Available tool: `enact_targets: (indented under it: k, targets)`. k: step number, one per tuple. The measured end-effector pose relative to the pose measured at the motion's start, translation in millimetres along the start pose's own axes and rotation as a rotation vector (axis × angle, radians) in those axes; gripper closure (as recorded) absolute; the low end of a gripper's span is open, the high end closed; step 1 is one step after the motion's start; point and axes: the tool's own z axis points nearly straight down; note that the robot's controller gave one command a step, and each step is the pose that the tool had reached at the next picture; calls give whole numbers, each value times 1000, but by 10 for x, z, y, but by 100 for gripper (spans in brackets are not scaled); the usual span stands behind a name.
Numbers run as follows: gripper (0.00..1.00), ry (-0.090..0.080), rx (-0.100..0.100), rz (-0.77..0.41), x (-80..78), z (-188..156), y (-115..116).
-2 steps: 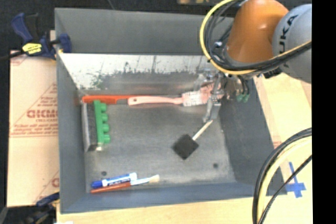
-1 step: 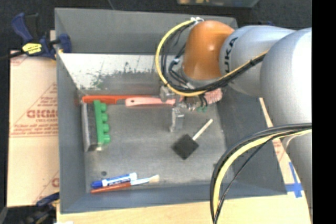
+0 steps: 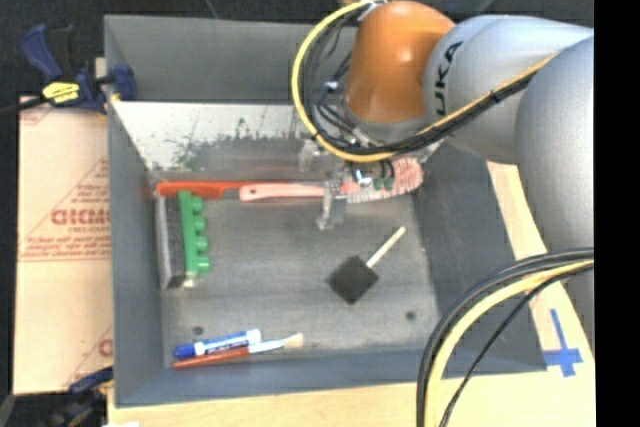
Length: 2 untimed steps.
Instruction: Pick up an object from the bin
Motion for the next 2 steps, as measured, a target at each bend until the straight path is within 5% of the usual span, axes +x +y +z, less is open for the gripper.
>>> enact_targets:
  k: [1, 2]
  targets:
    - [0, 18, -3, -51, 48, 282, -176]
    - [0, 0, -1, 92, 92, 662, -451]
